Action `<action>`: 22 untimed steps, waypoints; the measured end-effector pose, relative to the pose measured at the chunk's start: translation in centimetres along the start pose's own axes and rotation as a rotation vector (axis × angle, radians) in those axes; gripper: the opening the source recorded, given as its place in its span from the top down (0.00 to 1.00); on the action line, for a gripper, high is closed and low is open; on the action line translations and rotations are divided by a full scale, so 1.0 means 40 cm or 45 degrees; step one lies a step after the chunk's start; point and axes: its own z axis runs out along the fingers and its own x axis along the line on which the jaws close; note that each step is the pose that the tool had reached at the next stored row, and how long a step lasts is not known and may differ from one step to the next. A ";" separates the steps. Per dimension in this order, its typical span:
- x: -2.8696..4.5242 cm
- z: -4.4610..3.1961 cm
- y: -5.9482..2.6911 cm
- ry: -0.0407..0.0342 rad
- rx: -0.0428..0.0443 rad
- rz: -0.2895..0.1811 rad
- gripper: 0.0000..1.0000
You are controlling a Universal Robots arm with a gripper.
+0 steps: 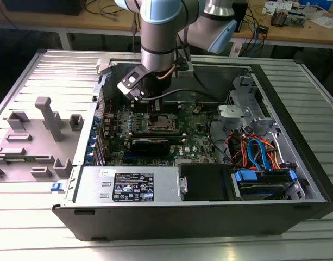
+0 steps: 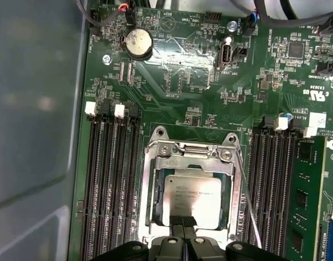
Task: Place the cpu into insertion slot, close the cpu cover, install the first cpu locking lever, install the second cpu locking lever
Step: 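Close the cpu cover, then install the first cpu locking lever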
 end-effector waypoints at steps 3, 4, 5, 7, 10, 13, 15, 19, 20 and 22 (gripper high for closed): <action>0.001 -0.002 -0.001 0.0024 -0.002 -0.001 0.89; 0.000 -0.005 -0.001 0.0017 -0.001 -0.001 0.89; 0.000 -0.007 -0.001 0.0009 -0.001 -0.001 0.89; 0.000 -0.008 0.000 0.0009 -0.001 -0.001 0.89; -0.002 -0.008 0.020 0.0008 -0.001 0.000 0.89; -0.004 -0.009 0.046 0.0007 0.000 -0.001 0.89; -0.005 -0.009 0.055 0.0008 0.000 -0.001 0.89; -0.005 -0.009 0.056 0.0007 0.000 -0.001 0.89; -0.005 -0.009 0.056 0.0008 0.000 -0.001 0.89; -0.005 -0.009 0.057 0.0008 0.000 -0.001 0.89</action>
